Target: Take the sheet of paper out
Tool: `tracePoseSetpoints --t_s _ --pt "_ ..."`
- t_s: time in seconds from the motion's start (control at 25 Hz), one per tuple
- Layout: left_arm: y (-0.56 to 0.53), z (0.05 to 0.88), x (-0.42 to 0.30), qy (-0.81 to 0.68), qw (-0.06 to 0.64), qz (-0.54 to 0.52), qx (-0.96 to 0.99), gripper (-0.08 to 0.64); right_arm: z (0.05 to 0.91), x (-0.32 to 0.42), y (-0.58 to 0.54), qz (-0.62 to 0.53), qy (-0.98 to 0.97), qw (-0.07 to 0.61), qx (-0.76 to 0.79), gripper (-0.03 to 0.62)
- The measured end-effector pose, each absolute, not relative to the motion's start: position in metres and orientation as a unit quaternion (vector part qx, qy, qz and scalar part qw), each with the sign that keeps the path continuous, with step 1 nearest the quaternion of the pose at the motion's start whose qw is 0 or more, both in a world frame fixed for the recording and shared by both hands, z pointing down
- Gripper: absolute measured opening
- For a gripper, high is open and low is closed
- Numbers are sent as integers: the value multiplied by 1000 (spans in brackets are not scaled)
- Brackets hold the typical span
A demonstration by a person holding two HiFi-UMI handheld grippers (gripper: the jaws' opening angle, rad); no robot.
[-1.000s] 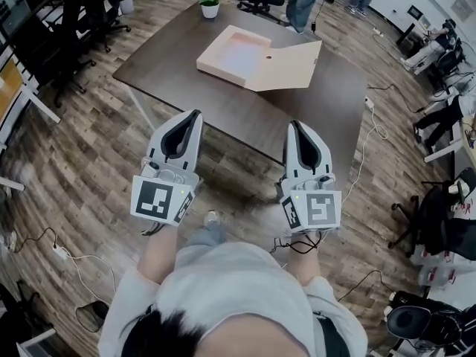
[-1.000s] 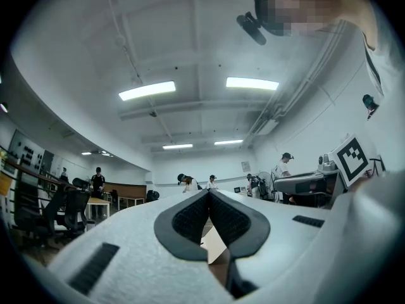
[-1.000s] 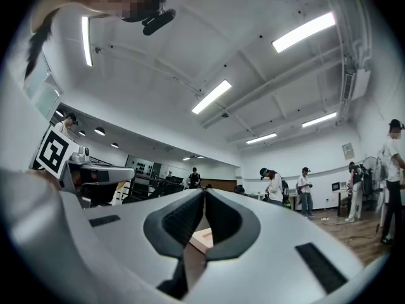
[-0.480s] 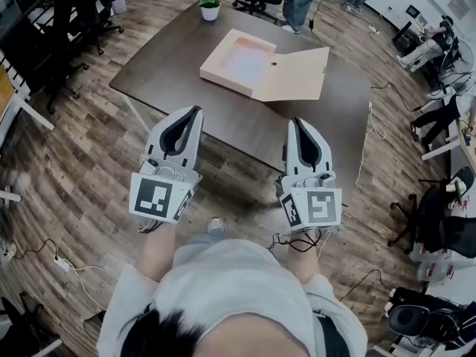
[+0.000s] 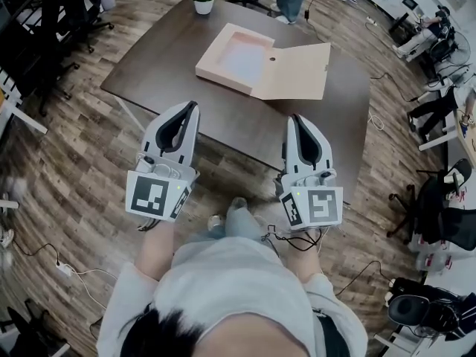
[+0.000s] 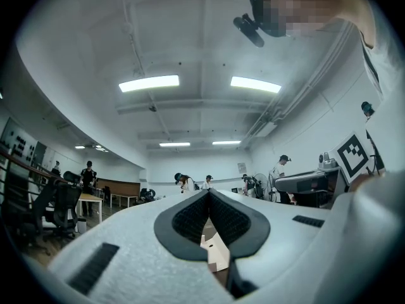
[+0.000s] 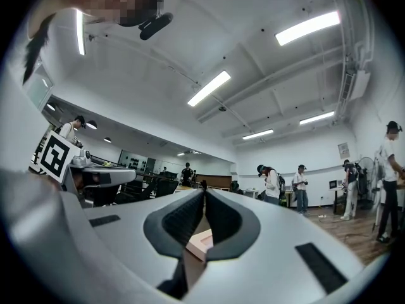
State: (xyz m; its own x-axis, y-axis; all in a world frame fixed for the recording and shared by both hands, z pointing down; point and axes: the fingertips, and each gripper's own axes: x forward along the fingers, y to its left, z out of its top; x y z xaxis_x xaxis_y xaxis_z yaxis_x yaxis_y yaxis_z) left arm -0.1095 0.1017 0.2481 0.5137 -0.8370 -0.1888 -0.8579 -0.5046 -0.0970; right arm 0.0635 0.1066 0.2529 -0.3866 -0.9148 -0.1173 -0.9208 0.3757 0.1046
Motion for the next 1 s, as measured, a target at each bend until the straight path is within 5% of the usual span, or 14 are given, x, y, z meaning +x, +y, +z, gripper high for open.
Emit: tracePoseSetpoints --t_s 1.0 --pt "-42 248 -115 520 94 62 -847 -3 253 67 -51 77 842 27 -533 17"
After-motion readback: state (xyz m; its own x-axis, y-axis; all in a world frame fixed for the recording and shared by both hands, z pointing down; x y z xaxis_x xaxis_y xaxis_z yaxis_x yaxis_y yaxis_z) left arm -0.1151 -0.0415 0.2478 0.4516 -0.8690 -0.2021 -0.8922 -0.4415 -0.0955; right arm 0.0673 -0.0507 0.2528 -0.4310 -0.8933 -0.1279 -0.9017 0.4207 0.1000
